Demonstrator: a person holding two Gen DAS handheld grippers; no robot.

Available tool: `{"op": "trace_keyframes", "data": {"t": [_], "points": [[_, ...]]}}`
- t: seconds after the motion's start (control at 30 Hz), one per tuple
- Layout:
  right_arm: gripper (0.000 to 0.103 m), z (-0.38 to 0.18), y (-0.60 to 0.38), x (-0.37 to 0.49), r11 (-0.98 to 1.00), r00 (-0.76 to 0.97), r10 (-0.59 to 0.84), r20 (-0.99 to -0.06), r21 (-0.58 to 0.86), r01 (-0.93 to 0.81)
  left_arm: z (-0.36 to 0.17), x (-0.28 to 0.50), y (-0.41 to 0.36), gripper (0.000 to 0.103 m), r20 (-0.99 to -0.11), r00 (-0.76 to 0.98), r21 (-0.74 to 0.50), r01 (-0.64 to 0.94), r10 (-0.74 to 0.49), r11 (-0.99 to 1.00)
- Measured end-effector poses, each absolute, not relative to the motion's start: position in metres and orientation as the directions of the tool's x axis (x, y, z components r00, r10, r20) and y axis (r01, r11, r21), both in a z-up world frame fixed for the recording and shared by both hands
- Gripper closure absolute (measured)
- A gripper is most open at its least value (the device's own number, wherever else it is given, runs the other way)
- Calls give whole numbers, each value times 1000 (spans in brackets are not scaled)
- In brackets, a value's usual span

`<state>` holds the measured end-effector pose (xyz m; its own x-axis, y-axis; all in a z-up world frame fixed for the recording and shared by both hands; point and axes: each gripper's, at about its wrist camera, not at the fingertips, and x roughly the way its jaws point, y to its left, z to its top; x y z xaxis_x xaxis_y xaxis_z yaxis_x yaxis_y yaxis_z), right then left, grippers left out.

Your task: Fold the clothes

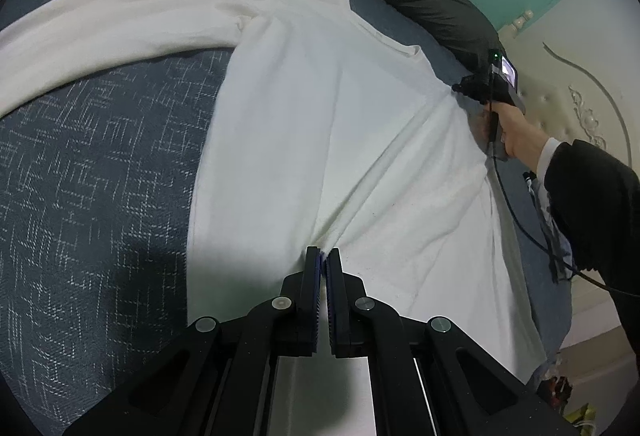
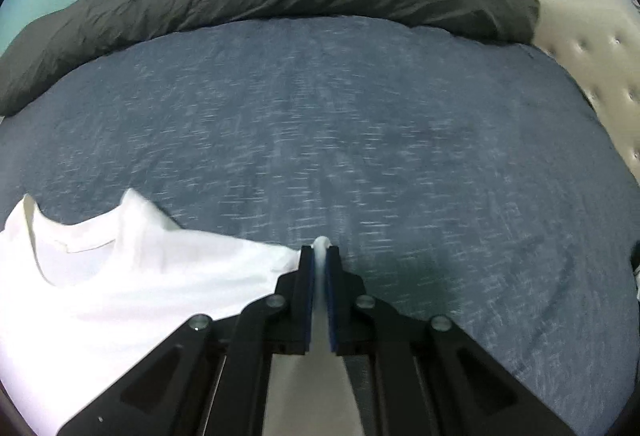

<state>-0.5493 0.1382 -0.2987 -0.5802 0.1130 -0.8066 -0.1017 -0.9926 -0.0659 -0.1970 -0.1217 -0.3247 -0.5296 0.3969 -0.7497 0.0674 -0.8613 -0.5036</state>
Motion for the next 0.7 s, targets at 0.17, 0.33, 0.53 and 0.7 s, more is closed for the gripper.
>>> {"op": "trace_keyframes", "data": {"t": [0.17, 0.33, 0.53, 0.7], "points": [[98, -308, 141, -554, -994, -538, 87, -838, -40, -98, -329, -210, -122, 100, -753, -530, -503, 82, 390, -860], [98, -305, 153, -556, -984, -549, 149, -822, -71, -161, -332, -207, -126, 100, -756, -525, -506, 90, 391, -858], [97, -285, 184, -538, -972, -627, 14, -779, 136, -192, -333, -219, -119, 100, -760, -519, -504, 91, 391, -859], [75, -281, 178, -527, -969, -599, -98, -795, 213, -124, -331, -210, -120, 100, -759, -522, -502, 89, 389, -860]]}}
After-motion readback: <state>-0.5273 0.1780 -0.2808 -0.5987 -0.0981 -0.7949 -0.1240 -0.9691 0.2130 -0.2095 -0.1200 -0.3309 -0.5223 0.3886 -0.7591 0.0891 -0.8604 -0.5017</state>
